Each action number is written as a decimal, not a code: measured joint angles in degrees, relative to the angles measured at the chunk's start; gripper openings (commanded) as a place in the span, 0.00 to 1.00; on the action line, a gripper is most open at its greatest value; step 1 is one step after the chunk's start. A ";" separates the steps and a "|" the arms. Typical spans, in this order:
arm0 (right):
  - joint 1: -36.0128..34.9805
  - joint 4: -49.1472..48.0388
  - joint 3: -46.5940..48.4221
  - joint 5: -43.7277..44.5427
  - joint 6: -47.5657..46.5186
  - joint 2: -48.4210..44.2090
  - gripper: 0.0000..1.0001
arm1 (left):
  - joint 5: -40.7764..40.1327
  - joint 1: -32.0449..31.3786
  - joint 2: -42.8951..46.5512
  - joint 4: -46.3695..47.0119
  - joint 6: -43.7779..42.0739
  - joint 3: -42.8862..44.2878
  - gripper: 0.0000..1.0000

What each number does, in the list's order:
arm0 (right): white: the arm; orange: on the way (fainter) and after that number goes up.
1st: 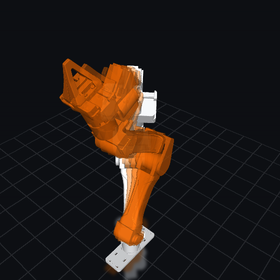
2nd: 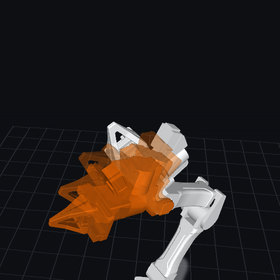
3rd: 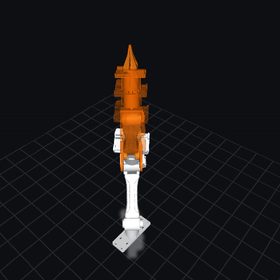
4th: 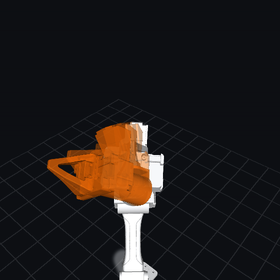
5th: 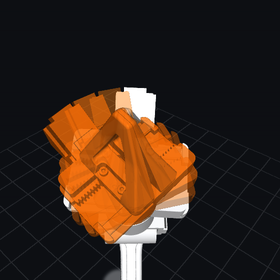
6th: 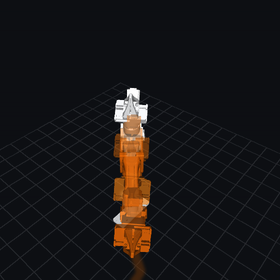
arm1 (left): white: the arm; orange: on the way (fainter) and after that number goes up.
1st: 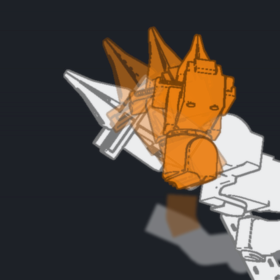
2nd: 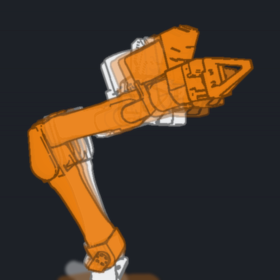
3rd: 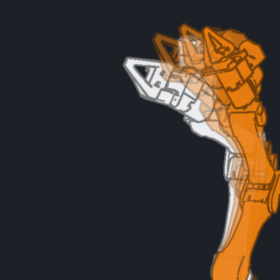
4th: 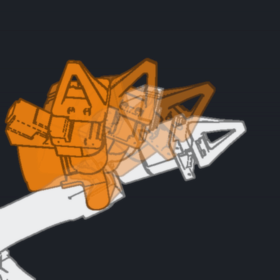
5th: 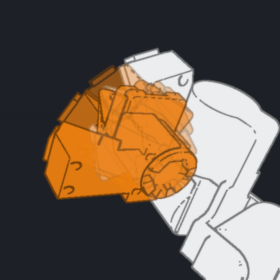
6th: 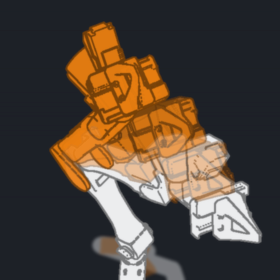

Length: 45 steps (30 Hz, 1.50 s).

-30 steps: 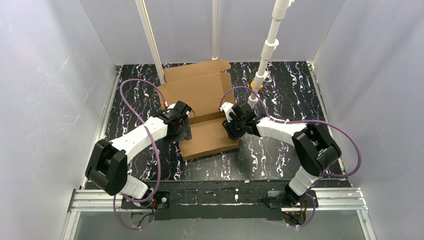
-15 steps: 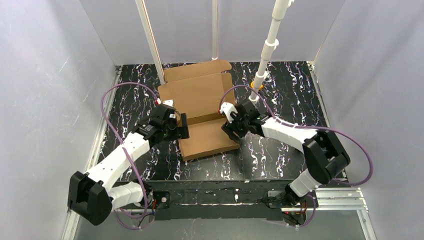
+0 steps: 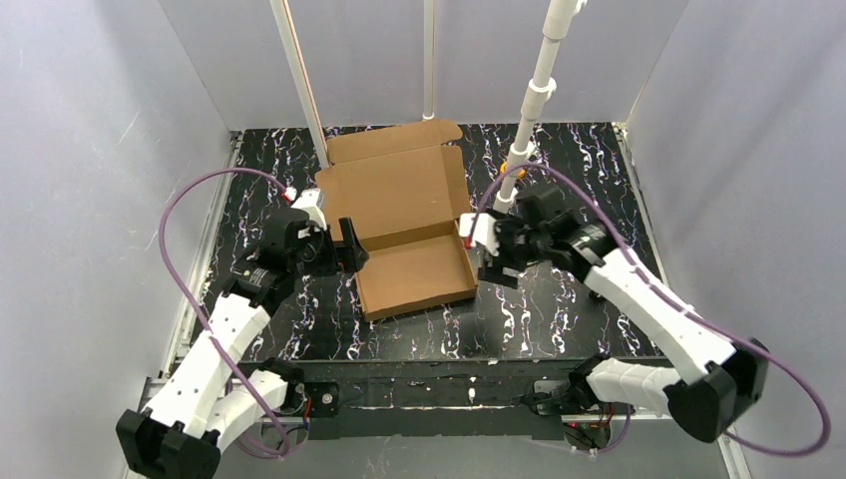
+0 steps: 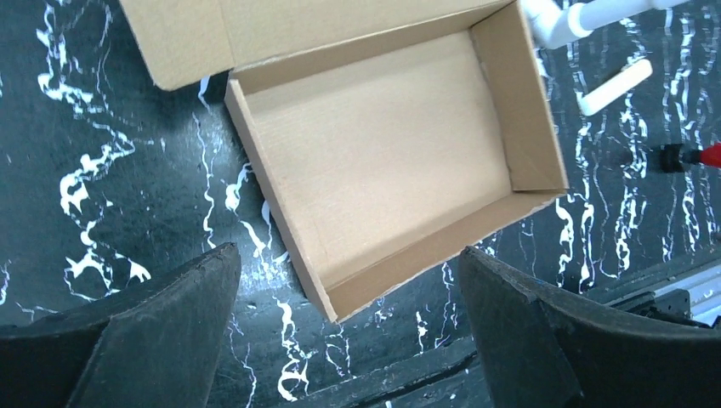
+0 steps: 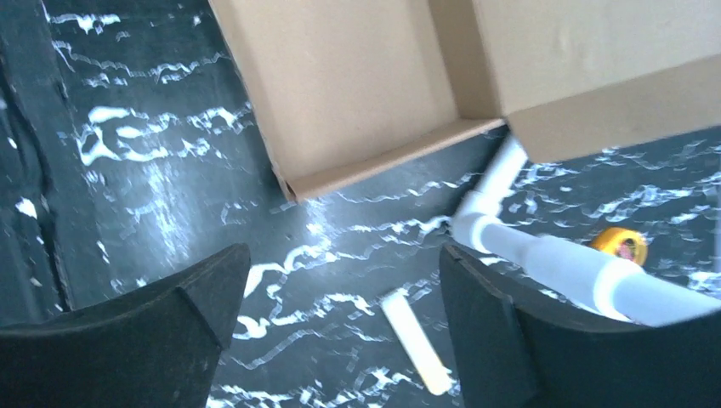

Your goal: Fold the paper box

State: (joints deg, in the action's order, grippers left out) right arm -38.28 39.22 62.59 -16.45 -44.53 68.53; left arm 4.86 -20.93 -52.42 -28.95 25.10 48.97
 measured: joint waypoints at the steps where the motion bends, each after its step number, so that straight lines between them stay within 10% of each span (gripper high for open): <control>1: 1.16 2.10 0.68 -1.40 -1.55 -2.03 0.98 | 0.59 0.15 1.01 0.00 -0.83 0.20 0.98; 13: 36.26 8.31 -13.35 -18.05 -15.98 -6.54 0.98 | 3.06 0.22 7.76 2.14 -10.54 -1.62 0.98; 26: 39.39 15.10 -2.71 -20.96 -61.59 23.47 0.77 | -2.69 0.22 13.79 0.42 -14.10 -4.42 0.98; 37: 39.39 3.78 -0.13 -16.50 -55.93 32.57 0.59 | -4.44 0.28 13.99 0.35 -14.99 -4.42 0.99; 45: 39.34 2.36 0.00 -15.58 -52.28 33.33 0.14 | -4.72 0.59 13.57 0.17 -15.08 -4.42 0.99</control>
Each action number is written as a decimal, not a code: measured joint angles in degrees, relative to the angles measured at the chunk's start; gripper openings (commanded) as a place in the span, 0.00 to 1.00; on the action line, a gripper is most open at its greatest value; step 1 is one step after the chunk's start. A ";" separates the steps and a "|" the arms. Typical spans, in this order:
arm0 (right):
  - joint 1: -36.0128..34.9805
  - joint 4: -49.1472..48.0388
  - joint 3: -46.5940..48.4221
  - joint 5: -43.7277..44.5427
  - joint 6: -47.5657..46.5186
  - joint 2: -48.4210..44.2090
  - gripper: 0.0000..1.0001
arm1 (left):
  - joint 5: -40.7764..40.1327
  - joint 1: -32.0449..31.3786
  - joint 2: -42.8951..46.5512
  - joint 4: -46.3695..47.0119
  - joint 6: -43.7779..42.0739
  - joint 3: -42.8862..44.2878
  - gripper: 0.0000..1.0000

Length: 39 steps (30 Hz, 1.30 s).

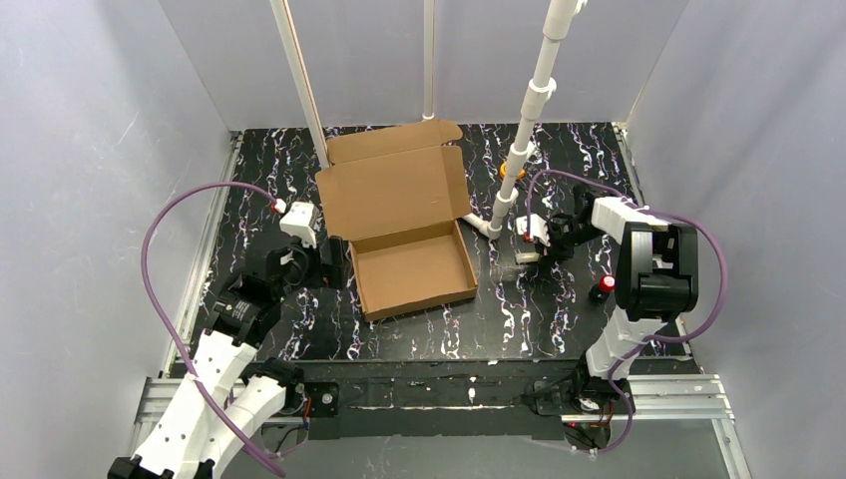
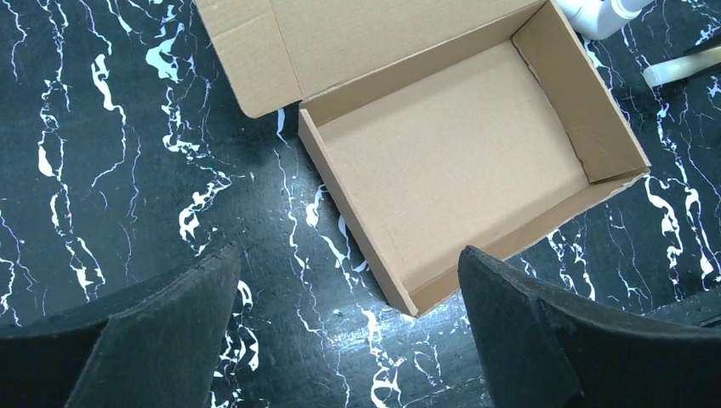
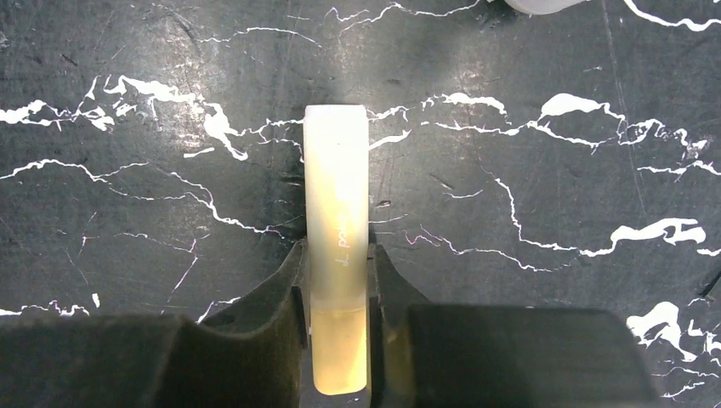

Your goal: Fold the paper box

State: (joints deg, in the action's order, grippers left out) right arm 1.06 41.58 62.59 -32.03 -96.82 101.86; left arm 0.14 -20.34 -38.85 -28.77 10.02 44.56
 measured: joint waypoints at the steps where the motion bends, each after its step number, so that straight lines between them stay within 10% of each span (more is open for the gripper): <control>1: 0.00 -0.09 0.00 0.00 -0.09 0.00 0.09 | -0.07 0.00 -0.02 0.00 0.00 0.00 0.99; 15: -1.68 20.61 -3.82 -7.13 -13.03 -13.25 0.05 | -1.27 0.31 -0.04 -0.04 0.00 0.00 0.99; 24: -29.64 20.28 5.55 -9.18 5.35 -16.24 0.14 | -2.78 0.37 0.02 -0.04 -0.02 -0.02 0.99; 28: -39.71 10.56 15.13 -2.95 23.21 -12.17 0.31 | -3.50 0.37 0.46 -0.04 -0.02 -0.11 0.99; 34: -49.83 -0.96 21.70 13.81 41.59 -0.76 0.97 | -4.74 0.44 1.07 -0.02 -0.20 -0.20 0.99; 39: -52.37 -0.26 26.32 19.30 46.60 4.98 0.98 | -5.40 0.52 1.51 -0.02 -0.26 -0.26 0.99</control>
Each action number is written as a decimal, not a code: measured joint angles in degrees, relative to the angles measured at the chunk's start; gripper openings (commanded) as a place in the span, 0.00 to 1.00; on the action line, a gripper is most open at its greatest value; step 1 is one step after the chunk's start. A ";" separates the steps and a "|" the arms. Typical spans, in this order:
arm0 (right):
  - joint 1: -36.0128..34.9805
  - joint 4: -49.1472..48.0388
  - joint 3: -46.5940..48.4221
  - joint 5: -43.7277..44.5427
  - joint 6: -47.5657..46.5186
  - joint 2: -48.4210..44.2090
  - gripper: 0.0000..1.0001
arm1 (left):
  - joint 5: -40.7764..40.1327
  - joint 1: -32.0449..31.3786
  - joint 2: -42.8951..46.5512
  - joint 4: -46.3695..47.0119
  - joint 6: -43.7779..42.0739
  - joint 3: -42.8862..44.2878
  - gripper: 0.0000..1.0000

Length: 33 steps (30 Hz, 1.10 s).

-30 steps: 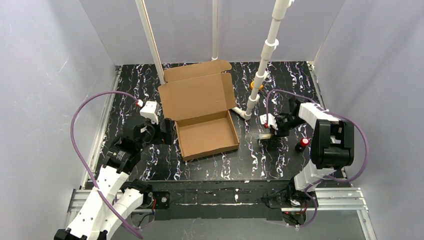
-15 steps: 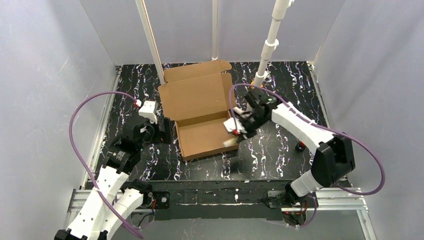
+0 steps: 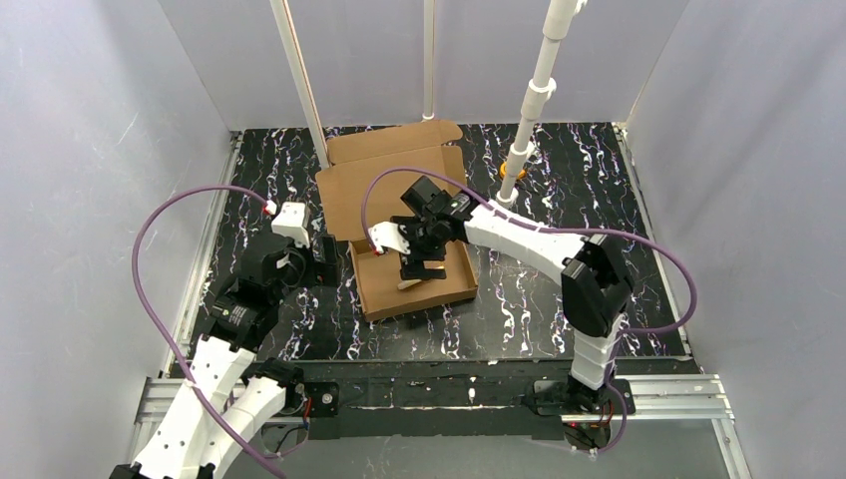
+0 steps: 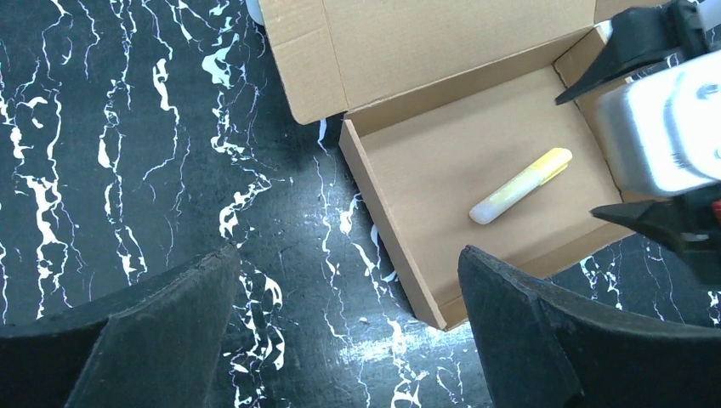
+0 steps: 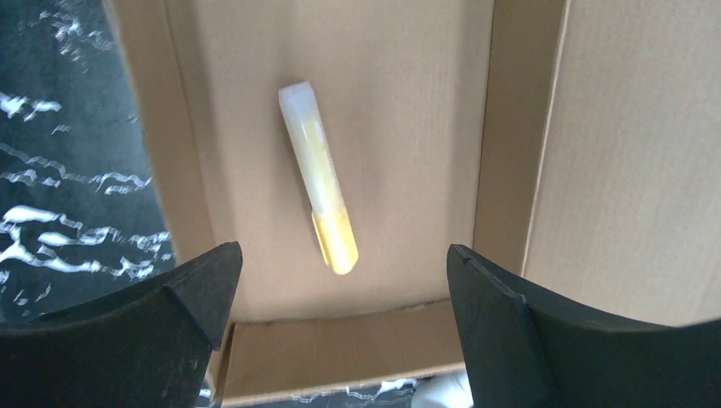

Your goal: Fold the paper box

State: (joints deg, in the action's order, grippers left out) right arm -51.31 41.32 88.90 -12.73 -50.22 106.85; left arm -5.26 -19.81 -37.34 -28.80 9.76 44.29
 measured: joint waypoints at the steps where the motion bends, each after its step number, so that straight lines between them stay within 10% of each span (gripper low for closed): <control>1: 0.20 1.31 0.59 -0.11 -0.20 -0.46 0.98 | 0.00 0.00 0.22 0.00 0.02 0.00 0.99; 6: 3.69 11.08 -0.17 -6.78 -7.50 -8.66 0.98 | 0.20 0.00 2.73 0.22 0.04 -0.63 0.99; 10: 21.99 11.39 -7.87 -14.62 -2.89 -21.99 0.98 | 0.55 0.11 4.20 0.42 0.07 -0.81 0.99; 18: 43.69 9.01 -28.22 -3.56 11.98 -40.15 0.98 | 1.79 0.28 4.02 0.50 0.31 -0.81 0.99; 25: 60.65 3.37 -31.17 9.64 23.02 -38.58 0.98 | 2.62 0.37 4.11 0.55 0.31 -0.85 0.99; 33: 63.25 -1.29 -31.12 18.27 29.88 -30.82 0.98 | 2.56 0.37 4.04 1.40 0.31 -1.75 1.00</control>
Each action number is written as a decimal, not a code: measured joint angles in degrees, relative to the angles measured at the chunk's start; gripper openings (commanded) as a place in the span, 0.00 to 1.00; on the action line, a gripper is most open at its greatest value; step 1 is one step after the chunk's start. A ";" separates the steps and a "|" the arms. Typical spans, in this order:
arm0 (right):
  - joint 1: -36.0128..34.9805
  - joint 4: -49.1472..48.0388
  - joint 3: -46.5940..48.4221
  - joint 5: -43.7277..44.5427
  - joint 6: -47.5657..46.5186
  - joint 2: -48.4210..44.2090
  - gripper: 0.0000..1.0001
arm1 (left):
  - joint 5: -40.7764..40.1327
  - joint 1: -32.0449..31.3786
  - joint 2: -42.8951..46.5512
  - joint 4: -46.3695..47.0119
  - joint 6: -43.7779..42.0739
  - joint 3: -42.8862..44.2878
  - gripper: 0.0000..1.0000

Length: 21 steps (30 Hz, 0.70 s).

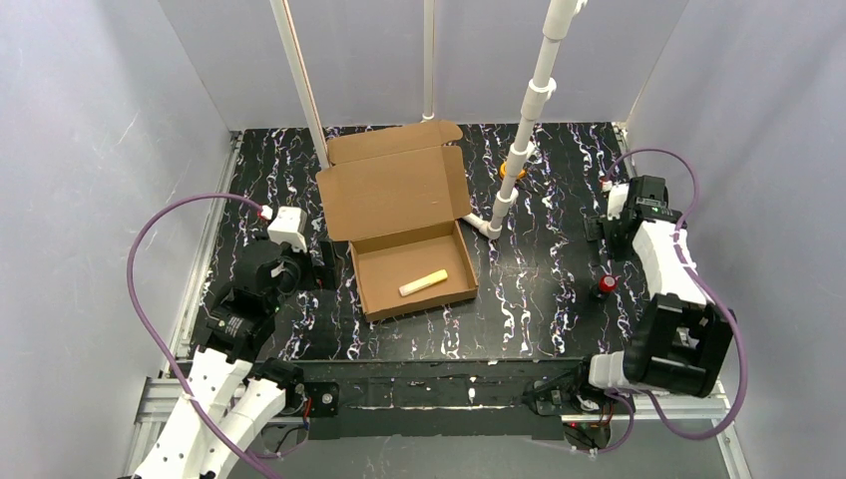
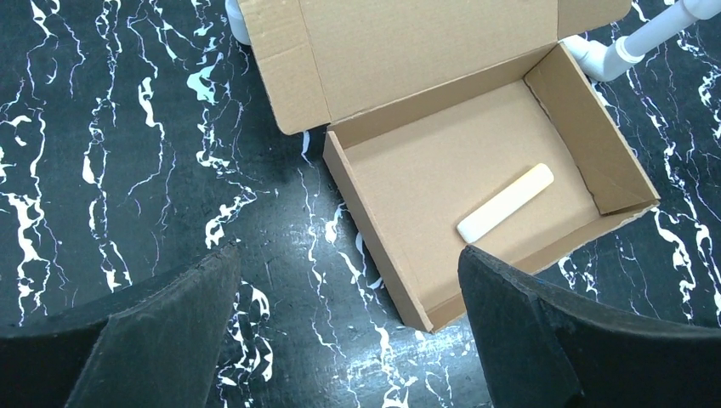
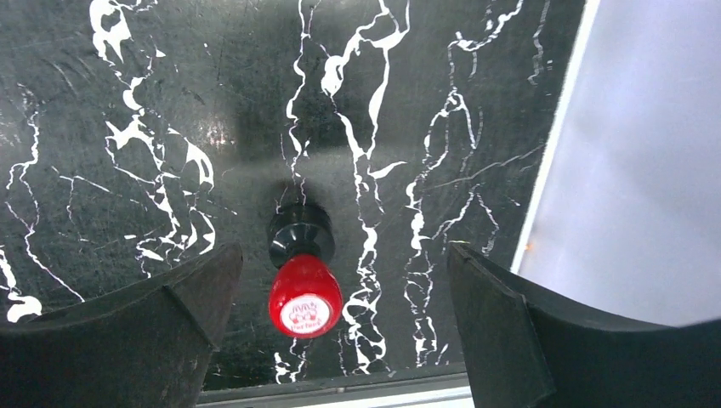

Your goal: Fold the paper box

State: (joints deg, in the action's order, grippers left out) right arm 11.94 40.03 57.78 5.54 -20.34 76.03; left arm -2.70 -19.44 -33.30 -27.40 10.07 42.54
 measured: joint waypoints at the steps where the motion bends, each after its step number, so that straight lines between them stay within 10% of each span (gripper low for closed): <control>1: 0.00 -0.04 0.00 0.04 0.79 1.68 0.98 | -0.15 0.00 -0.24 0.28 0.00 -0.07 0.99; 21: 0.04 -2.80 -4.50 -4.20 -5.49 4.94 0.98 | 8.39 0.15 -3.65 1.79 17.55 -1.07 0.99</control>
State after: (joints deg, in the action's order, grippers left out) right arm 11.99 37.23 53.28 1.34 -25.82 80.97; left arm 5.69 -19.29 -36.95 -25.61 27.62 41.47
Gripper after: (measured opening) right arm 0.984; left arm 0.992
